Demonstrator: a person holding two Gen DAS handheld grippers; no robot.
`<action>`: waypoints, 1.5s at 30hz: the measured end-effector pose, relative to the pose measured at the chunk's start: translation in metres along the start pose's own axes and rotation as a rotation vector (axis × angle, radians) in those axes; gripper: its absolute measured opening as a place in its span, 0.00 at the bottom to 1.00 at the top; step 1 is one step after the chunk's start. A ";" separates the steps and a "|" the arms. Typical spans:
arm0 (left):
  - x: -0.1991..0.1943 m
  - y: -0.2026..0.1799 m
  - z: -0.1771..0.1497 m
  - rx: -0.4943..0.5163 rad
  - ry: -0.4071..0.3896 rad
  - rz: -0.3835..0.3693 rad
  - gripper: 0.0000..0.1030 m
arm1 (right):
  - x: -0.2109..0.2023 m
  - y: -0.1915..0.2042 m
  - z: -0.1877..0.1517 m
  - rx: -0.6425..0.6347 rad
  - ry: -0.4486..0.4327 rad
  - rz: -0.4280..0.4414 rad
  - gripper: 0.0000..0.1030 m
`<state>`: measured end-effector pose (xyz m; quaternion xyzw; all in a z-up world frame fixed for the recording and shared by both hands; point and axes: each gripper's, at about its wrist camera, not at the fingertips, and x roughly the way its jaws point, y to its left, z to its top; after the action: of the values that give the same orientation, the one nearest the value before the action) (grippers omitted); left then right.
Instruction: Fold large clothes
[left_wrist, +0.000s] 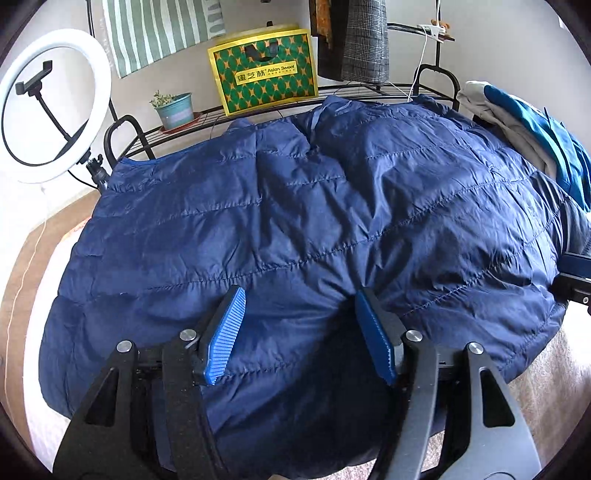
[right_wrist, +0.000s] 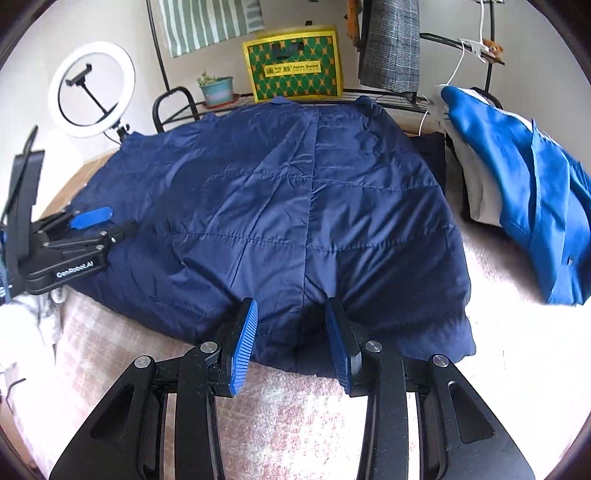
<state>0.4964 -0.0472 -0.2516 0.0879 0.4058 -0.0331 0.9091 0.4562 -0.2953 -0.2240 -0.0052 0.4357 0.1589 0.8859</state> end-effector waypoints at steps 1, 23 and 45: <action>-0.003 0.000 0.002 -0.004 0.008 0.008 0.64 | -0.005 -0.003 -0.002 0.023 -0.009 0.017 0.35; 0.030 -0.004 0.057 -0.045 -0.057 0.193 0.63 | -0.014 -0.106 -0.038 0.847 -0.172 0.242 0.69; -0.016 0.070 0.015 -0.293 -0.031 -0.016 0.62 | -0.066 -0.016 0.062 0.378 -0.304 -0.016 0.08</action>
<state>0.5059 0.0189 -0.2203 -0.0494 0.3930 0.0178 0.9181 0.4711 -0.3196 -0.1368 0.1814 0.3195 0.0667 0.9277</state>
